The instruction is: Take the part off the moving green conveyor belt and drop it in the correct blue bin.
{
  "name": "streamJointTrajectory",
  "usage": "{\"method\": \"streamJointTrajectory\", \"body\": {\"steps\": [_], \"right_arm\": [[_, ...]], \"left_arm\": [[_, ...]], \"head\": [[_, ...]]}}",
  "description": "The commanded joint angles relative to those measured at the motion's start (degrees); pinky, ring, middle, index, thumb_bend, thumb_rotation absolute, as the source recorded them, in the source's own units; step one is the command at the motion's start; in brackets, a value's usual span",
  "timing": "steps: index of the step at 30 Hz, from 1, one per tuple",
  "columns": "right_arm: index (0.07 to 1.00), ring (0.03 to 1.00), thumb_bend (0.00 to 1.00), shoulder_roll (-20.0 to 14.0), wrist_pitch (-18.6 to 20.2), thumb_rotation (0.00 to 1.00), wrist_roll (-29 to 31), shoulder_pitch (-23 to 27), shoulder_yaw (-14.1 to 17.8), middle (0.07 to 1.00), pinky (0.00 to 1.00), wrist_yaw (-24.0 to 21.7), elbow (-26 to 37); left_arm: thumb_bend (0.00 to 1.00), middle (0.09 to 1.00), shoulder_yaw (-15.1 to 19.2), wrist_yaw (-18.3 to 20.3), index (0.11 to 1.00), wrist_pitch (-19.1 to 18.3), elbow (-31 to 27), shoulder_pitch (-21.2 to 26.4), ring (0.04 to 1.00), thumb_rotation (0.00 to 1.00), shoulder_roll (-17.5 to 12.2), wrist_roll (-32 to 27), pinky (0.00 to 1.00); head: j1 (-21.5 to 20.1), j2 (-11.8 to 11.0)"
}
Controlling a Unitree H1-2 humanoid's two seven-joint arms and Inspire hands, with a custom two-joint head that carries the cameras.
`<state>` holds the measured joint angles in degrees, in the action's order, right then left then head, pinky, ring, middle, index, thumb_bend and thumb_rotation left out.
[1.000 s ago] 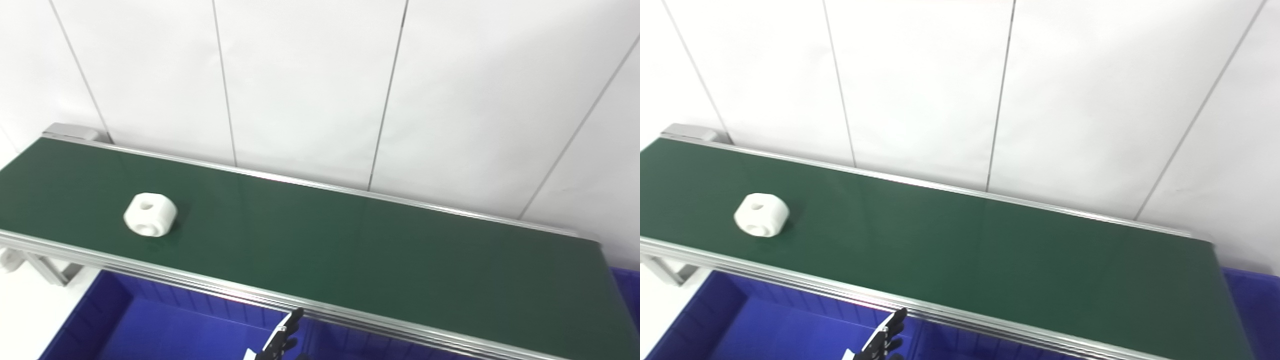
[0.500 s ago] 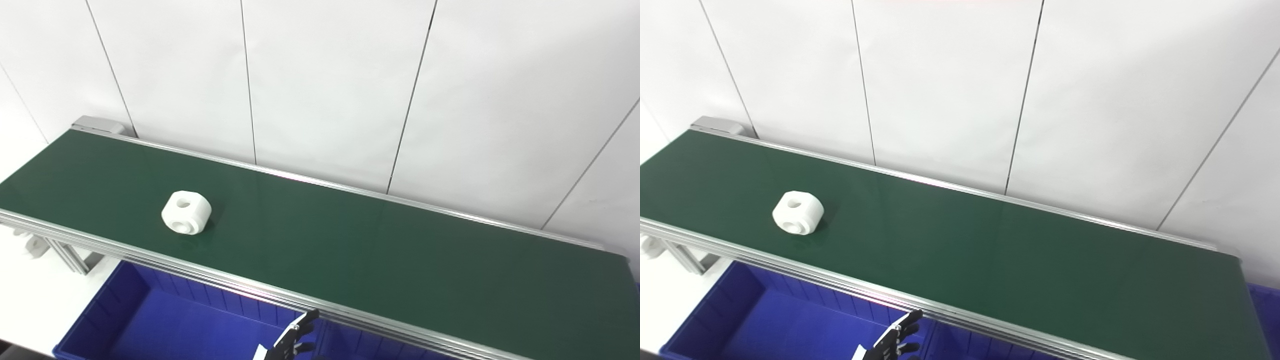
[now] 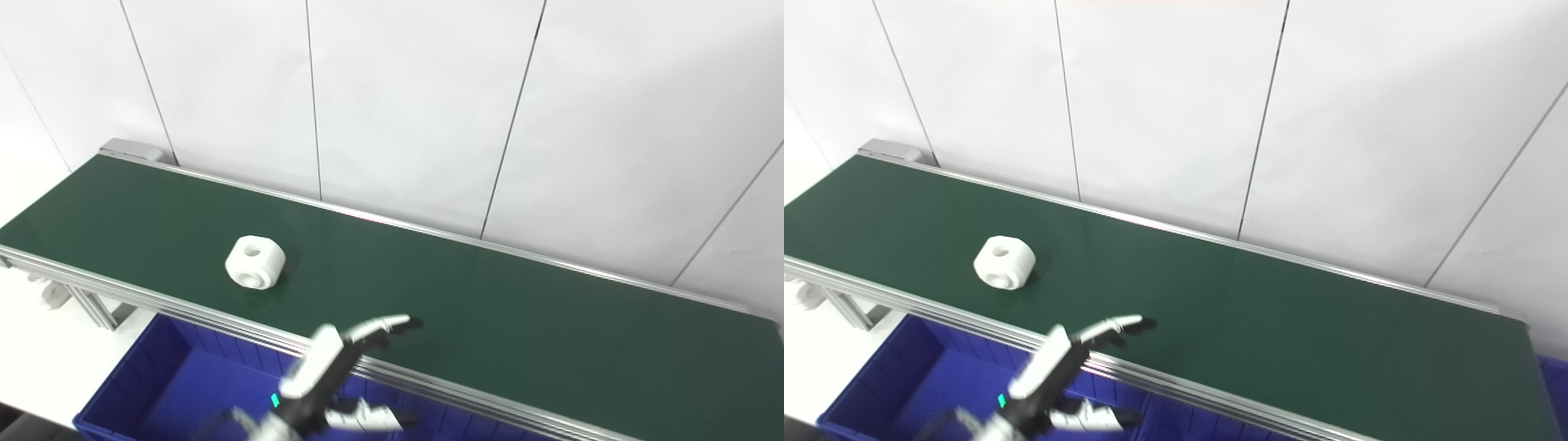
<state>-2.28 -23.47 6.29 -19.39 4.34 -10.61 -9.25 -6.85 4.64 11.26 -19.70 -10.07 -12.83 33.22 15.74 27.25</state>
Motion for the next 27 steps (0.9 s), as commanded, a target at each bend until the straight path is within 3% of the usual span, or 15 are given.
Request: {"method": "streamJointTrajectory", "body": {"steps": [1,5,13,22,27], "right_arm": [[1.000,1.000,0.76,0.6,-3.4,1.00,-0.3,0.1,-0.1,1.000,1.00,0.3,2.3],[1.000,1.000,0.76,0.7,-3.4,1.00,0.0,0.2,-0.2,1.000,1.00,-0.1,2.2],[0.999,1.000,0.79,1.1,-3.4,1.00,-0.4,0.2,-0.3,1.000,1.00,-0.2,2.1],[0.988,1.000,0.83,1.7,-3.4,1.00,-2.2,-0.5,-1.1,1.000,1.00,1.6,3.7],[0.980,0.994,0.84,1.9,-3.4,1.00,-1.0,-0.6,-1.3,1.000,1.00,1.3,3.6]], "left_arm": [[0.86,0.821,0.3,2.7,0.835,-1.5,-2.5,4.4,0.793,0.74,-2.6,3.3,0.74],[0.87,0.795,0.3,5.4,0.844,-2.5,0.4,11.1,0.768,0.73,-8.3,10.3,0.77],[0.91,0.784,-1.3,5.4,0.811,0.3,13.4,22.1,0.778,0.67,-15.7,15.1,0.78],[0.88,0.833,-4.9,2.4,0.824,2.3,28.3,29.8,0.839,0.69,-19.1,18.0,0.84],[0.87,0.815,-7.2,-2.0,0.804,3.7,36.5,32.1,0.820,0.67,-19.9,19.4,0.83]], "head": [[0.0,0.0],[-0.4,0.1],[-1.0,0.2],[-1.7,0.5],[-2.1,0.6]]}}
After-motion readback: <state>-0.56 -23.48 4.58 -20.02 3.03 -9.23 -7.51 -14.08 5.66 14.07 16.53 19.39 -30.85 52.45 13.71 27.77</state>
